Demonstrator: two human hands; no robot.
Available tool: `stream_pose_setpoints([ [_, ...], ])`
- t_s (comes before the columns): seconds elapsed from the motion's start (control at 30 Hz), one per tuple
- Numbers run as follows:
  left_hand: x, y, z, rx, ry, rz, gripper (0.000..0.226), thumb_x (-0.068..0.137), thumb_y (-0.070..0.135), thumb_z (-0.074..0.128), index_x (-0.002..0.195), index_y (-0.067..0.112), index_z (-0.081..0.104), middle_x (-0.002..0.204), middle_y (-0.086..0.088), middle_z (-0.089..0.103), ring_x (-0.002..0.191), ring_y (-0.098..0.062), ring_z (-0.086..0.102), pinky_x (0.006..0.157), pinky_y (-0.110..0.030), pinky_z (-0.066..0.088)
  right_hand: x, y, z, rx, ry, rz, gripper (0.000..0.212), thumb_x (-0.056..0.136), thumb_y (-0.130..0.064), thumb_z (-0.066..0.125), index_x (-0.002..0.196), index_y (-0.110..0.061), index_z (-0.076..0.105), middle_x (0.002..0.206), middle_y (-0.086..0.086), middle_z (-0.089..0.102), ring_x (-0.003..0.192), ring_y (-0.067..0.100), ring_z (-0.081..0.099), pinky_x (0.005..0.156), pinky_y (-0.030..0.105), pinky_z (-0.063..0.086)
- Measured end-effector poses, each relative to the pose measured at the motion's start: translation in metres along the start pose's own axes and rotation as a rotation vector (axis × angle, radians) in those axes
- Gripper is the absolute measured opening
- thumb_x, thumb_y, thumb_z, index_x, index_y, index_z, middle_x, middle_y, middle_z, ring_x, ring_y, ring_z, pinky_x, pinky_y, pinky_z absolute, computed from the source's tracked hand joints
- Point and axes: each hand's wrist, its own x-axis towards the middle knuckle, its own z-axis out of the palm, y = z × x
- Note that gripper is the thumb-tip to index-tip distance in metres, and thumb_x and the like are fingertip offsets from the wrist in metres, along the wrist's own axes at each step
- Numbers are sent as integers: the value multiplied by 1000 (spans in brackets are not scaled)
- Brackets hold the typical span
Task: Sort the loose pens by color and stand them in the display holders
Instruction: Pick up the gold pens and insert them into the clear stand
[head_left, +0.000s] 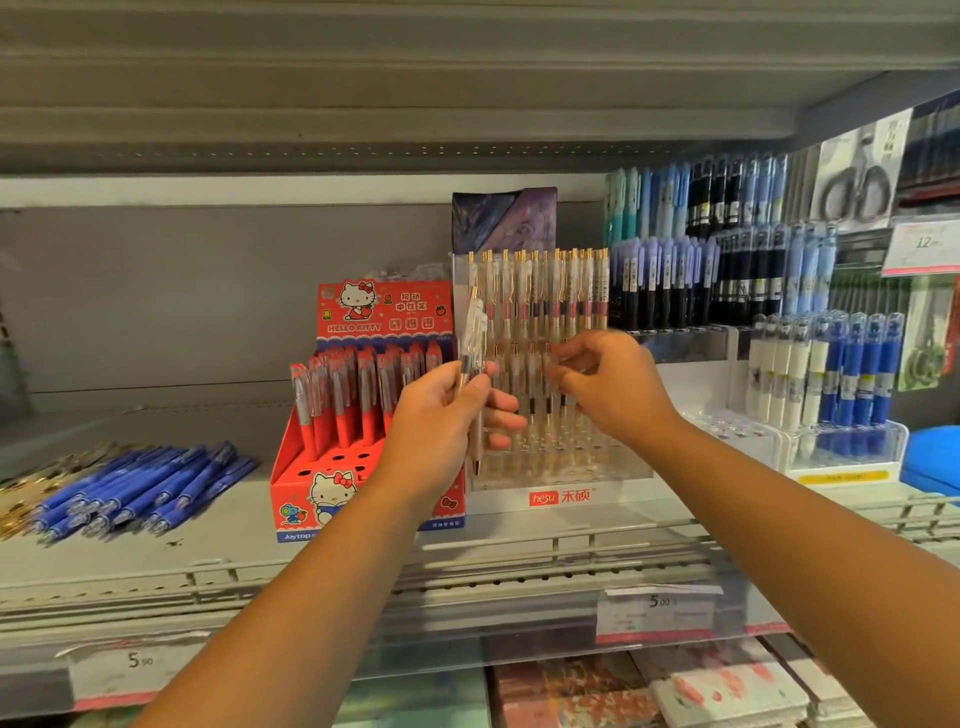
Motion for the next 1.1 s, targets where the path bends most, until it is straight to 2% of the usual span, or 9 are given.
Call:
stream_pose_setpoints([
  [0.1,-1,1,1,4,-11,17,16,103,14,48,110,12,62,83,-6,75,80,-24,74,64,-31,60,-1,-2,-4,-70,1,-12,21,91,-26,67,110,-18,72,83,-11,65,75,1,60,70,24,54],
  [0.2,-2,1,1,-4,-27,22,15,101,12,50,110,12,62,86,-8,75,82,-25,75,65,-30,61,-4,-9,-7,-111,49,-23,26,93,-27,61,118,-20,67,81,-16,61,72,0,56,61,20,46],
  [0.3,-3,1,1,-2,-44,28,15,100,11,51,110,12,63,88,-11,75,83,-24,75,65,-30,61,-7,-23,-10,56,74,-28,24,92,-24,63,116,-20,65,87,-14,61,81,2,57,65,20,46],
  [0.4,-2,-1,1,-7,-62,29,15,100,10,53,109,12,65,89,-12,75,85,-26,74,66,-31,61,-10,-45,-12,331,-74,-23,24,91,-22,66,115,-20,67,97,-6,68,91,8,65,75,29,57],
  [0.47,-2,-2,1,-13,-75,25,16,99,10,53,109,13,65,91,-13,75,87,-28,74,66,-32,61,-12,-56,-11,448,-174,-29,25,90,-19,69,114,-22,66,97,-4,72,90,10,69,76,28,60],
  [0.73,-4,-1,2,-50,-156,-32,20,101,11,51,117,11,63,97,-18,73,90,-28,73,66,-29,59,-15,-59,-9,572,-222,55,33,86,-6,72,115,-18,62,99,10,71,88,16,71,77,26,59],
  [0.9,-1,-3,2,-28,-103,-31,18,101,10,49,113,12,62,102,-13,74,95,-23,73,73,-33,61,-14,-51,-11,695,-176,160,32,88,3,65,106,-23,58,98,10,71,89,23,72,77,35,61],
  [1.0,4,-8,-1,72,-44,21,15,101,12,51,109,15,63,93,-2,74,90,-20,71,76,-35,60,-10,-45,-18,730,-105,170,35,89,6,62,111,-21,55,93,6,70,80,18,73,67,30,60],
  [1.1,5,-11,-5,157,3,65,11,100,22,55,98,25,66,68,9,59,65,-11,57,67,-31,54,-3,-37,-27,714,-14,171,36,89,8,60,108,-23,55,96,9,67,78,19,73,65,31,60],
])
